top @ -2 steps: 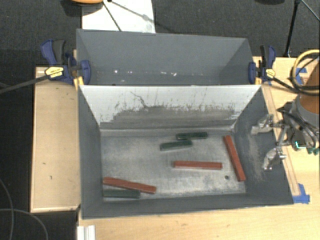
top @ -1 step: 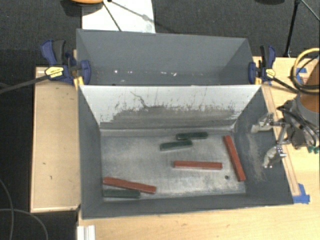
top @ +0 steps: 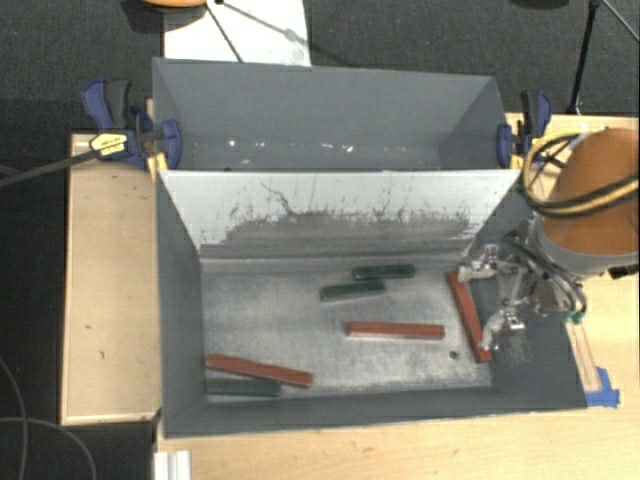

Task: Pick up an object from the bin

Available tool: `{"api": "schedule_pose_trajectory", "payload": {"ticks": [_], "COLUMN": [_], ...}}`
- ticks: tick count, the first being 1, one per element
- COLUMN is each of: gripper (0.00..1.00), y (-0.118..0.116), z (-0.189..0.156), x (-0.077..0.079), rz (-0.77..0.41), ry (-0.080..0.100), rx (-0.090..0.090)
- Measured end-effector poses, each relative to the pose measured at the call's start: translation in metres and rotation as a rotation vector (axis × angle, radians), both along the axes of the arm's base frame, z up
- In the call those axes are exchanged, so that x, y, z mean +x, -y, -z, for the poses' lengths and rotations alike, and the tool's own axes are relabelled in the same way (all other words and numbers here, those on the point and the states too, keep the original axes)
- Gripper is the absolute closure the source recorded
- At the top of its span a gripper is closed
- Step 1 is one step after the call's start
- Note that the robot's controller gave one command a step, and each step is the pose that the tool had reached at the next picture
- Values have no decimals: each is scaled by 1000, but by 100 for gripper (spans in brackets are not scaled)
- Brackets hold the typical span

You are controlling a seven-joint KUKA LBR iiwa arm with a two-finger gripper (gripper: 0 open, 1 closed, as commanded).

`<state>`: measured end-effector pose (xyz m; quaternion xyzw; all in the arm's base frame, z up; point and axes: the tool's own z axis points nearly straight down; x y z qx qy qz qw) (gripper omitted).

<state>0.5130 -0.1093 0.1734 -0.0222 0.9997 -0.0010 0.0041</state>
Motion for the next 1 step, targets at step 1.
{"api": "schedule_pose_trajectory", "payload": {"ticks": [1], "gripper": [0], "y": [-1], "z": [42], "x": [-7], "rz": [50], "ry": [-6], "rx": [4]}}
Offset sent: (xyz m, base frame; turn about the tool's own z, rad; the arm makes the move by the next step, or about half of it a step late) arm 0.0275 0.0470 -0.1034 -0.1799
